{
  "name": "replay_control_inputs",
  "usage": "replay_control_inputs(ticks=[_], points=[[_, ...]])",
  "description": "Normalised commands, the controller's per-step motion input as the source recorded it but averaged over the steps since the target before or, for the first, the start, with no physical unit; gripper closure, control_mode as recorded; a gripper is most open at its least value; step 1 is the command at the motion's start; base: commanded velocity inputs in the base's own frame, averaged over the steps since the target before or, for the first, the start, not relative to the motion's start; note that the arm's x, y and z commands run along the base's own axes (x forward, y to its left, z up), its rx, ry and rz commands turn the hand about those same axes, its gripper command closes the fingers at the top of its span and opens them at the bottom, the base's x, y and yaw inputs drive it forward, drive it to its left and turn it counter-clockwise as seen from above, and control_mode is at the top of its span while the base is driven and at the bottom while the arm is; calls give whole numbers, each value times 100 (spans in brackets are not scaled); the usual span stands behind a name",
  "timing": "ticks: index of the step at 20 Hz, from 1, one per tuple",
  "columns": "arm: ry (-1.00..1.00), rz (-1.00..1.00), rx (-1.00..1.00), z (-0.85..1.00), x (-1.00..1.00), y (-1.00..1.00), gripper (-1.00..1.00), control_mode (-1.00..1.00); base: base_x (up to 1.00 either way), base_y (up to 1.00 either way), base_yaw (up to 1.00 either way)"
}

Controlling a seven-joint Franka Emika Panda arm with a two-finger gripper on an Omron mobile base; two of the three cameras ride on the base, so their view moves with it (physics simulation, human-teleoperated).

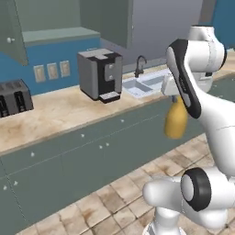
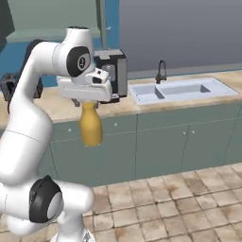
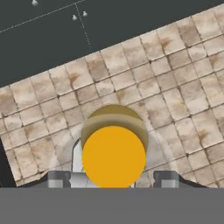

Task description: There is a tray on the dining counter. Grab the cup, mug, and pitcher and place them on the tray. The pitcher may be placed next to the tray if it cannot fit the tray.

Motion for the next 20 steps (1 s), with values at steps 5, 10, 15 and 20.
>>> replay_control_inputs(ticks=[5, 10, 15, 20], points=[[0, 0, 0, 0, 0, 0, 100, 100, -26, -1, -67], [0, 0, 0, 0, 0, 0, 100, 100, -18, 0, -74], [0, 0, 0, 0, 0, 0, 100, 100, -12, 0, -76], [0, 0, 0, 0, 0, 0, 100, 100, -9, 0, -75]])
